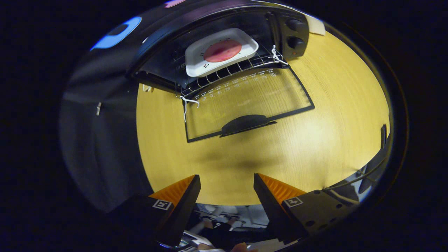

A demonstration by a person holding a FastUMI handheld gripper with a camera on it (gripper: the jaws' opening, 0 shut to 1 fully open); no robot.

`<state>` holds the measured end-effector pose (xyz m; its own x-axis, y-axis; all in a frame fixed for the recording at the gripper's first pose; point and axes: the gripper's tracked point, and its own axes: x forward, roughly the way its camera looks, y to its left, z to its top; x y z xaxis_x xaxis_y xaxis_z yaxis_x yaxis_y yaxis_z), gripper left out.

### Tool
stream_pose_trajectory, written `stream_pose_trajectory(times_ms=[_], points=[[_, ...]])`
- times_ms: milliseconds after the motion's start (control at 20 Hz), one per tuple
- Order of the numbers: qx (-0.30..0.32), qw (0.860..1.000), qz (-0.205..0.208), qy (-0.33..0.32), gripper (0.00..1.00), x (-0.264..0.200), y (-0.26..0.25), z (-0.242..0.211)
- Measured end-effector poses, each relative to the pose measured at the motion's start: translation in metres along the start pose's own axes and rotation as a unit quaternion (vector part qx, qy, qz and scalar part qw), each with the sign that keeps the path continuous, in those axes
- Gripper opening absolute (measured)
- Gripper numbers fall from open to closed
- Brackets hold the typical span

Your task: Open the toaster oven, put the food inside, and close the toaster oven door.

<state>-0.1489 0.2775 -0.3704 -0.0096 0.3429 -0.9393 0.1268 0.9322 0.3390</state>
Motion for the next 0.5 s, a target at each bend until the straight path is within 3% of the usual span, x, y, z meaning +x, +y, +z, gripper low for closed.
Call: stream_pose_trajectory(times_ms=[250, 500], points=[[-0.064, 0.995, -0.067, -0.029, 0.99, 0.034, -0.026, 0.011], [-0.109, 0.985, -0.108, -0.08, 1.0, 0.058, -0.04, 0.032]])
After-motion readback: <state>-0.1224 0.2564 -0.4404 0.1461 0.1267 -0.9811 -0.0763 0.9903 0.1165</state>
